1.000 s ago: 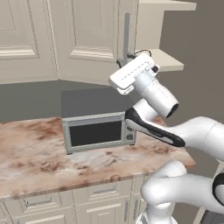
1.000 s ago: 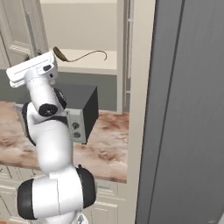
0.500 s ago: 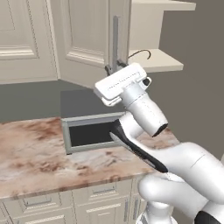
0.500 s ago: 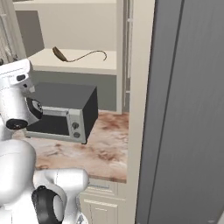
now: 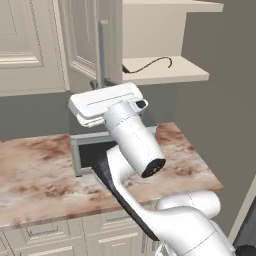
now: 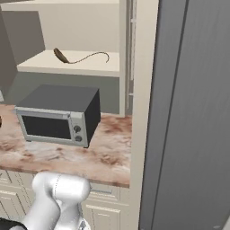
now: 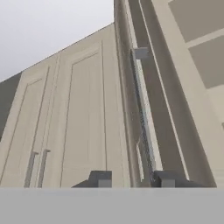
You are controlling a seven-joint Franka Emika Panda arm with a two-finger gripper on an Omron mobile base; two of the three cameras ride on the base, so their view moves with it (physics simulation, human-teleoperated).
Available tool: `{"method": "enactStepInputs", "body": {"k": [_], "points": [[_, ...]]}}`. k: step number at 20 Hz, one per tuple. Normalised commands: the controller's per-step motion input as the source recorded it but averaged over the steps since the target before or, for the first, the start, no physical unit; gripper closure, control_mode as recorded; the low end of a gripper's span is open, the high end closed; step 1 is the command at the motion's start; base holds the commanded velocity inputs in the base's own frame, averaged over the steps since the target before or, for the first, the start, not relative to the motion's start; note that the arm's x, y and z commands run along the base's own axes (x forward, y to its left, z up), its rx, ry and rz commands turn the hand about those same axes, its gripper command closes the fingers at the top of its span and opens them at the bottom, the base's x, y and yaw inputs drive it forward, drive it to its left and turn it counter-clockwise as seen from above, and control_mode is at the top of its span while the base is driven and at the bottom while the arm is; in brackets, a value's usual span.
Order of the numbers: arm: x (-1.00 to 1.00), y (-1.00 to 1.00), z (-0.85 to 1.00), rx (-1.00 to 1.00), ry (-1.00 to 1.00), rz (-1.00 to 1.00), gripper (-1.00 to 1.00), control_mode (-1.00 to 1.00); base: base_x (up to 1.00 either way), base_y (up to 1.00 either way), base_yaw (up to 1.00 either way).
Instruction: Open the cabinet and move the ladle to the pot. Then close the cabinet.
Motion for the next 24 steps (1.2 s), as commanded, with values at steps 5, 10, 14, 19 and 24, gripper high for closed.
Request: {"method": "enactStepInputs", "body": {"k": [5, 10, 14, 19, 24], "points": [[-0.02, 1.00, -0.30, 0.15, 0.20, 0.00, 1.00, -1.00, 0.00, 0.00, 0.00], [-0.40, 0.46, 0.04, 0.04, 0.00, 0.00, 1.00, -1.00, 0.00, 0.00, 0.00], [-0.94, 0.00, 0.60, 0.11, 0.03, 0.00, 1.00, -1.00, 0.00, 0.00, 0.00], [-0.73, -0.46, 0.76, 0.07, 0.15, -0.01, 1.00, -1.00, 0.00, 0.00, 0.00], [0.00, -0.95, 0.11, 0.12, 0.28, -0.01, 1.00, -1.00, 0.00, 0.00, 0.00]]}}
